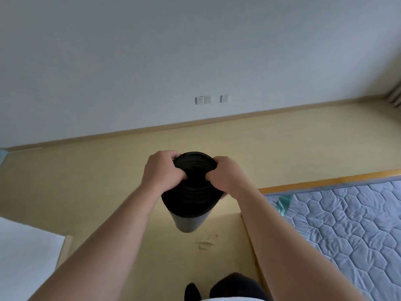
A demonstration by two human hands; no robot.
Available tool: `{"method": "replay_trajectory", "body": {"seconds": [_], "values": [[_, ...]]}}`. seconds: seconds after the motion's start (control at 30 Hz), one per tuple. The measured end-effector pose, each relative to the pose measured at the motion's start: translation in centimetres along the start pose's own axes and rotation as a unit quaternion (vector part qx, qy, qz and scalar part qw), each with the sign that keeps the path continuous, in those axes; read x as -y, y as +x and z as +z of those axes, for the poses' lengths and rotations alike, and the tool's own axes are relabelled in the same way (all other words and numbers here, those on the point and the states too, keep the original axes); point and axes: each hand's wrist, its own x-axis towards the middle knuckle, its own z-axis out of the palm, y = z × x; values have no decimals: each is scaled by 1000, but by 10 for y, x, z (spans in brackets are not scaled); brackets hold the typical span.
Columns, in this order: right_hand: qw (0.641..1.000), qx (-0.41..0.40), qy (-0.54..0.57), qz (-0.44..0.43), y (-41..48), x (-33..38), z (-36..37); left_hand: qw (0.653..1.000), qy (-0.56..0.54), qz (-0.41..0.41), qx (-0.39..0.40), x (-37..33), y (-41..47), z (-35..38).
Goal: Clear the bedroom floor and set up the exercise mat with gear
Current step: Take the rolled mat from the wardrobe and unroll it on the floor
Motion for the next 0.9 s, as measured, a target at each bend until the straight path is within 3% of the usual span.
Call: {"method": "replay_trajectory", "body": {"seconds": [0.37,0.67,0.9], "values": [[995,-63,47,67,250,3,-118,995,31,82,53,-94,282,70],[989,-86,61,101,415,22,-288,985,53,130,103,-237,491,122],[975,-144,79,148,522,-18,-405,964,76,202,154,-342,627,205]]}}
